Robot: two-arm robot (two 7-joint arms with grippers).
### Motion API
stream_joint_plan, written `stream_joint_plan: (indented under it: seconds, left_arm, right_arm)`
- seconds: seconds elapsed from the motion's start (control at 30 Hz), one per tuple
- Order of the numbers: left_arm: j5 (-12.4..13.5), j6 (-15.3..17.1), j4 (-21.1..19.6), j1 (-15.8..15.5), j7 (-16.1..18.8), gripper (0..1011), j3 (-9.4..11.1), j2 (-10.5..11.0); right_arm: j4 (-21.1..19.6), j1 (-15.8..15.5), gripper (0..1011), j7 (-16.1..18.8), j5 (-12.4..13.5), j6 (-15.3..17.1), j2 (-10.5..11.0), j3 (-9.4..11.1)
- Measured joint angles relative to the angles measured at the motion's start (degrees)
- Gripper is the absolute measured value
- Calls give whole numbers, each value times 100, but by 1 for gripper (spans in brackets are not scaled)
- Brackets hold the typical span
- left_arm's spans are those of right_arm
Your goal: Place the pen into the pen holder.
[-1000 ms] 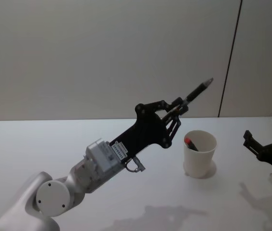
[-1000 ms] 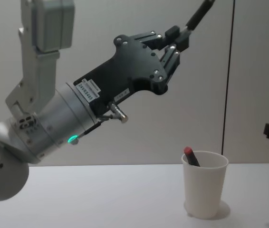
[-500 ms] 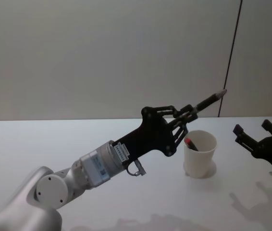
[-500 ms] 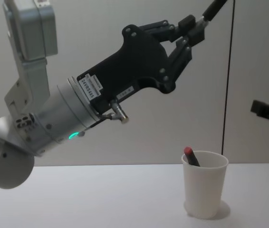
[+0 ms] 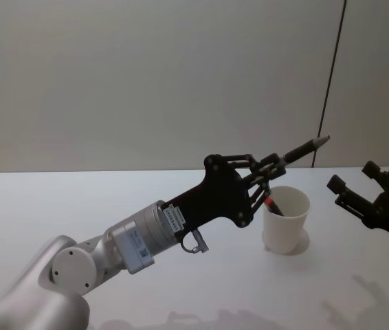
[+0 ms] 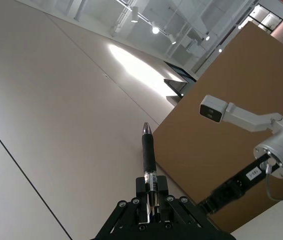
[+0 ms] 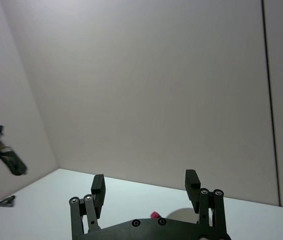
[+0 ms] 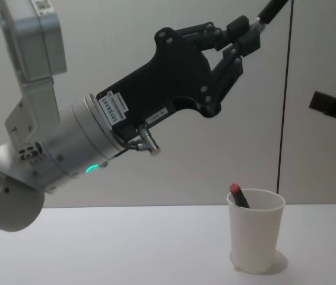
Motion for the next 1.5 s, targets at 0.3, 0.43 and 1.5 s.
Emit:
stream_joint_plan:
  seconds: [0.3, 0.43, 1.5]
  left_arm:
    - [-51, -55, 31, -23, -89, 130, 6, -5]
    - [-65, -67, 37, -29, -109, 129, 8, -7]
    - [-96, -102, 55, -43, -163, 130, 7, -9]
  right_arm:
    - [-109, -67, 1001, 812, 562, 35, 166, 68]
    - [-165, -88, 1001, 1113, 803, 65, 229, 91]
    - [-646, -145, 1002, 1951, 1511, -118, 379, -43]
